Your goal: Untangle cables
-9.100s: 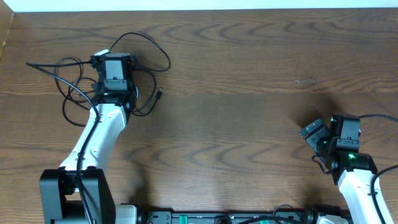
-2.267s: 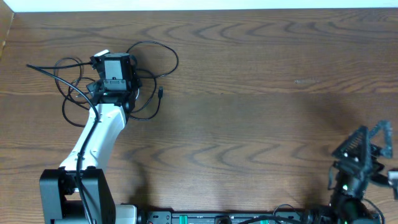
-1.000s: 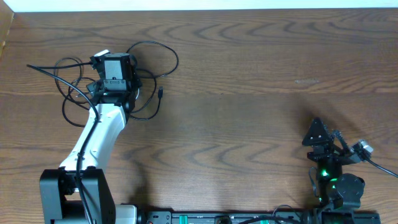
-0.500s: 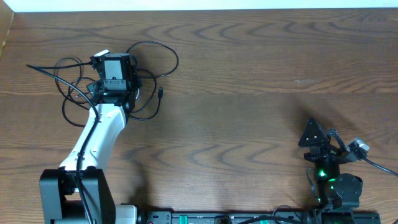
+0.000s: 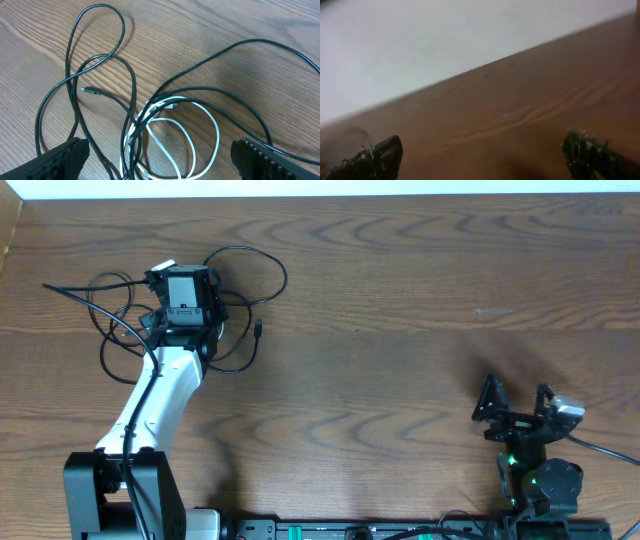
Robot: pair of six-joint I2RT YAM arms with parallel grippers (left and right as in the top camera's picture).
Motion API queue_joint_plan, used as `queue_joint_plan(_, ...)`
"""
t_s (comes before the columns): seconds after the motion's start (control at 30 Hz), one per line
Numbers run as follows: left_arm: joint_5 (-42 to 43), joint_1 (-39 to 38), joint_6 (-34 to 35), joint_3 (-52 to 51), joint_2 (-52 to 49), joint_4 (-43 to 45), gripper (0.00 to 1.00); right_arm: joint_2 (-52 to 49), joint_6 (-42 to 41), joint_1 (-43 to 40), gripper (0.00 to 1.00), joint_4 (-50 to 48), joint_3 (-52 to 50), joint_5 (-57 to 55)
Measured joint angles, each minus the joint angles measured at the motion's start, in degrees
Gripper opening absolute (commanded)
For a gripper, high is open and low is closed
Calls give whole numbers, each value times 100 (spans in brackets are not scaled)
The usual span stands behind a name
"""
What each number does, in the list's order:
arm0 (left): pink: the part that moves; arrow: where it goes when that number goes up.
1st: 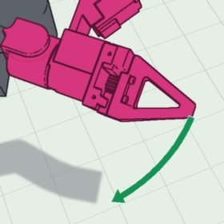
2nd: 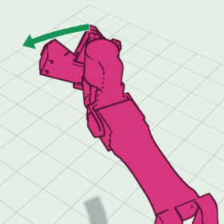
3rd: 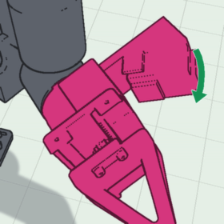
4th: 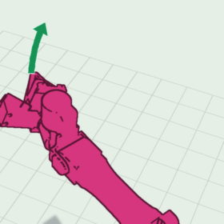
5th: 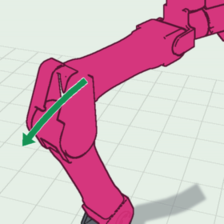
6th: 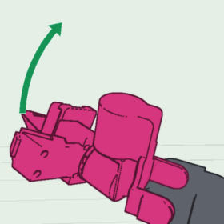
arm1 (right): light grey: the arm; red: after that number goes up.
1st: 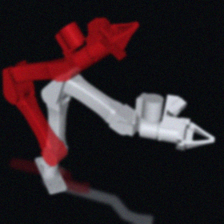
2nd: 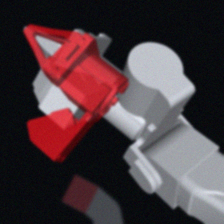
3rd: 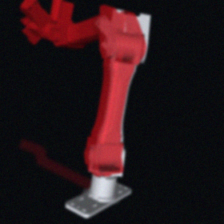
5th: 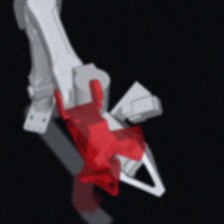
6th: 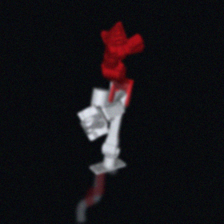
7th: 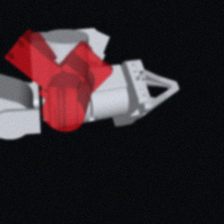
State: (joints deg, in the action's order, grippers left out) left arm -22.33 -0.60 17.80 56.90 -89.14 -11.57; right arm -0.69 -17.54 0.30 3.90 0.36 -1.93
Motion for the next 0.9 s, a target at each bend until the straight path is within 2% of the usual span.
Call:
queue_joint_plan(0.17,0,0,0,0,0,0,95,0,1215,0,99,11,0,76)
queue_joint_plan(0.3,0,0,0,0,0,0,95,0,1685,0,99,13,0,87)
queue_joint_plan(0.9,0,0,0,0,0,0,95,0,1950,0,99,11,0,90)
